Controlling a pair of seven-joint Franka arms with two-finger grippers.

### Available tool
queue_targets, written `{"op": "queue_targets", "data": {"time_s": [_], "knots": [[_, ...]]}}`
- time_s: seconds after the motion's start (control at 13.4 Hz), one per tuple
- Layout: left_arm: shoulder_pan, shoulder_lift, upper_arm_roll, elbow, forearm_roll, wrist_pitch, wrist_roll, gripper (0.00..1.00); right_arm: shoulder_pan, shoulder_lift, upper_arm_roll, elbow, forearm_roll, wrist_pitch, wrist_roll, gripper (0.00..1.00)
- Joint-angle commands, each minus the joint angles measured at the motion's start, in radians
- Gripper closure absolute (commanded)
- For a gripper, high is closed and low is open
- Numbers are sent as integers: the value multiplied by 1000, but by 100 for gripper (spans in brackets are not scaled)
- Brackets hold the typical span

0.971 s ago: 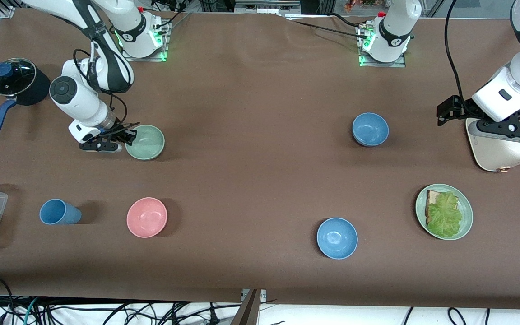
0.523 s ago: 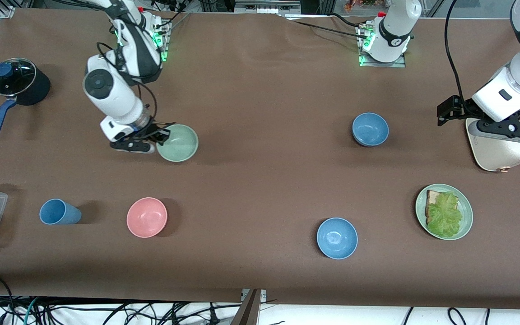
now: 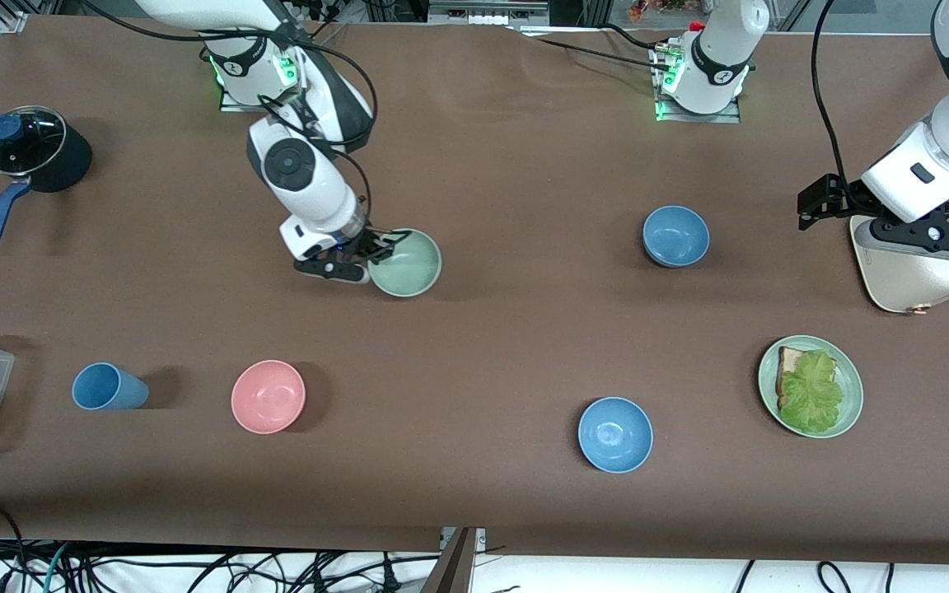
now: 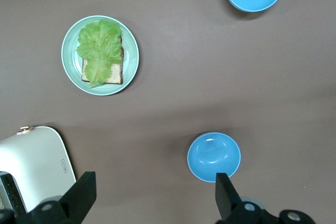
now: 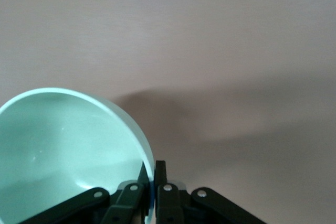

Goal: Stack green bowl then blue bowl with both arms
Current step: 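Slide the green bowl toward the table middle and open the right gripper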

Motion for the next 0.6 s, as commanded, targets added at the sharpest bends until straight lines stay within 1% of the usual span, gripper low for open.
{"op": "queue_targets", "data": {"time_s": [0.0, 0.15, 0.37, 0.52], "knots": [[6, 1, -3, 10, 0, 3, 10, 0, 54, 92, -3, 126, 29, -17, 60, 100], [6, 1, -3, 9, 0, 3, 12, 0, 74, 132, -3, 152, 34, -12, 68, 100], [6, 1, -3, 9, 0, 3, 12, 0, 114, 164, -4, 151, 34, -9, 62, 100], [6, 1, -2, 9, 0, 3, 12, 0, 122, 192, -4, 151, 32, -7, 63, 100]]}}
